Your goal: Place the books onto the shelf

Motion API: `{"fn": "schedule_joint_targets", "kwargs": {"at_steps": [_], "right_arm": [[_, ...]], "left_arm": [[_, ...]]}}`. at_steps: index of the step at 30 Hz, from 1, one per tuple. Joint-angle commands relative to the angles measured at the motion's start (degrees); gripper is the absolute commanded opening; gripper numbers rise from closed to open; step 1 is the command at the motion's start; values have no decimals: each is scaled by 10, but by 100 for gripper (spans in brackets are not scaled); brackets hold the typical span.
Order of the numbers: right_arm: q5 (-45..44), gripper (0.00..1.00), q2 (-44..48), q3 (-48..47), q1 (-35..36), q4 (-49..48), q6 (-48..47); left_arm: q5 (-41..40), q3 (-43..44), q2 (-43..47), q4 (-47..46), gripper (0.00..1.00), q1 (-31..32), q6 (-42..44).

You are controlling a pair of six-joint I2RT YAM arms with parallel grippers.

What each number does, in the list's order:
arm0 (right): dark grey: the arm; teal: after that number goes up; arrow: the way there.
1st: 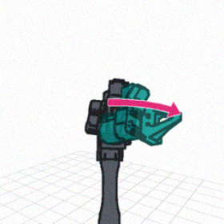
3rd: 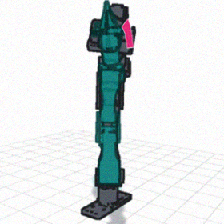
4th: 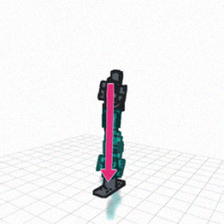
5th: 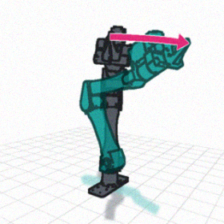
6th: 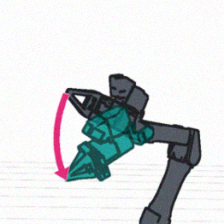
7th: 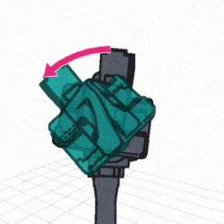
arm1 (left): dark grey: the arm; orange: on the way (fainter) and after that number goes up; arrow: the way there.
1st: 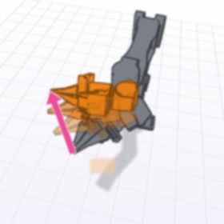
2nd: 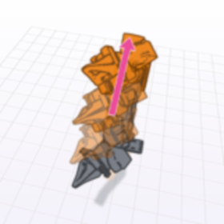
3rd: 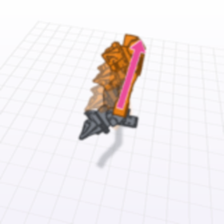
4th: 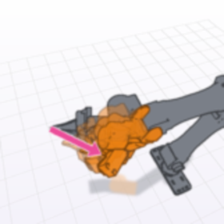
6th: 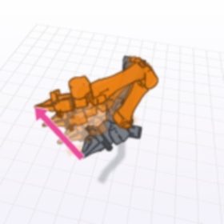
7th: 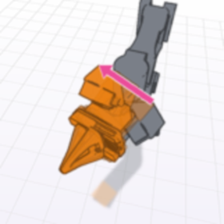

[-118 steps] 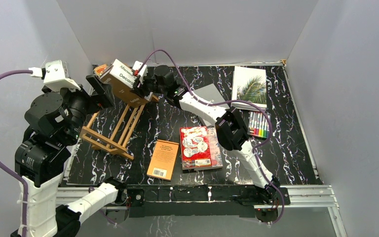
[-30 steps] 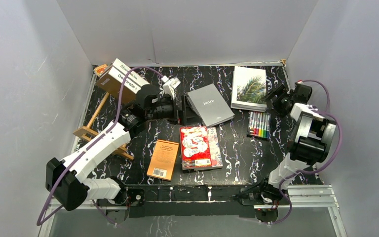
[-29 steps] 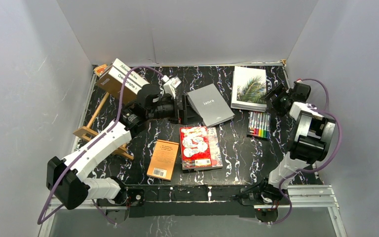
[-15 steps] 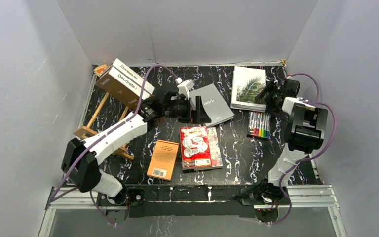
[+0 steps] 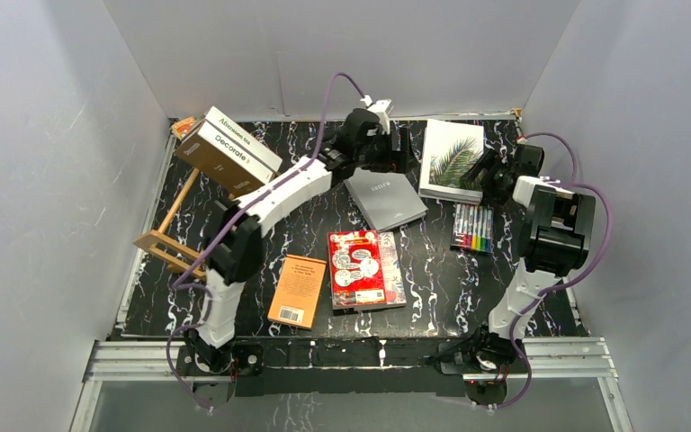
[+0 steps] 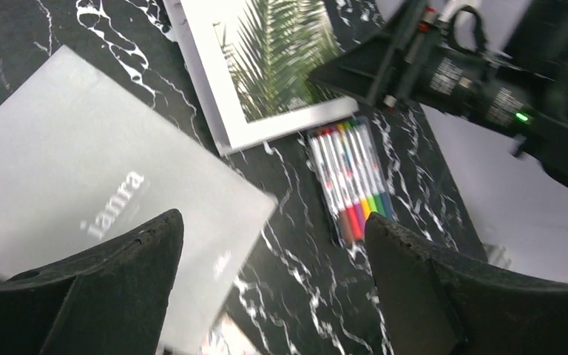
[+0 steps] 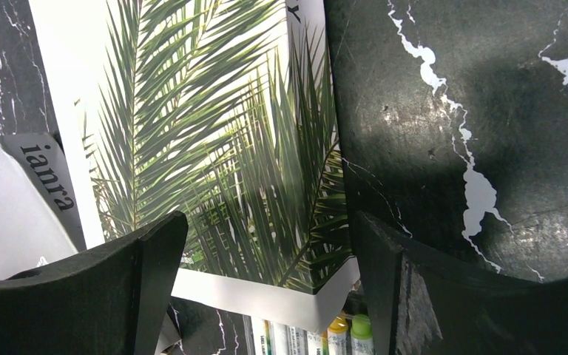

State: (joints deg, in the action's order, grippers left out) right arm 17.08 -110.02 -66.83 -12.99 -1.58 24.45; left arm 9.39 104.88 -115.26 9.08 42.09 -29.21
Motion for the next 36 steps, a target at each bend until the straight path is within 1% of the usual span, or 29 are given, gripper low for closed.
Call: {"fn": "schedule_joint_targets", "kwargs": {"at_steps": [1, 5, 8, 11, 15, 19, 23, 25, 28, 32, 36], "right_arm": [[-5, 90, 9, -6, 2, -2, -3], [-17, 87, 20, 8, 2, 1, -2], [-26, 87, 29, 23, 2, -3, 0], [-28, 86, 28, 28, 2, -3, 0], [-20, 85, 24, 26, 2, -4, 3], [-11, 84, 26, 37, 1, -16, 7], [8, 84, 23, 41, 2, -24, 9], [18, 84, 21, 42, 2, -25, 10], [25, 83, 23, 42, 2, -23, 9], [44, 83, 27, 47, 2, -33, 12], [54, 83, 25, 50, 2, -40, 17]], "left_arm": [[-26, 115, -120, 15, 87, 1, -10], [-24, 200, -212, 0, 83, 2, -56], [-4, 213, -252, -51, 81, 2, -98], [-1, 222, -281, -72, 80, 2, -128], [10, 223, -302, -88, 77, 1, -136], [19, 237, -325, -78, 65, 0, -147], [23, 243, -345, -74, 59, -1, -171], [38, 253, -359, -78, 56, -1, -178], [60, 262, -371, -86, 45, -5, -191], [96, 261, -381, -110, 38, -11, -215], [115, 251, -376, -121, 30, -15, -215]]}}
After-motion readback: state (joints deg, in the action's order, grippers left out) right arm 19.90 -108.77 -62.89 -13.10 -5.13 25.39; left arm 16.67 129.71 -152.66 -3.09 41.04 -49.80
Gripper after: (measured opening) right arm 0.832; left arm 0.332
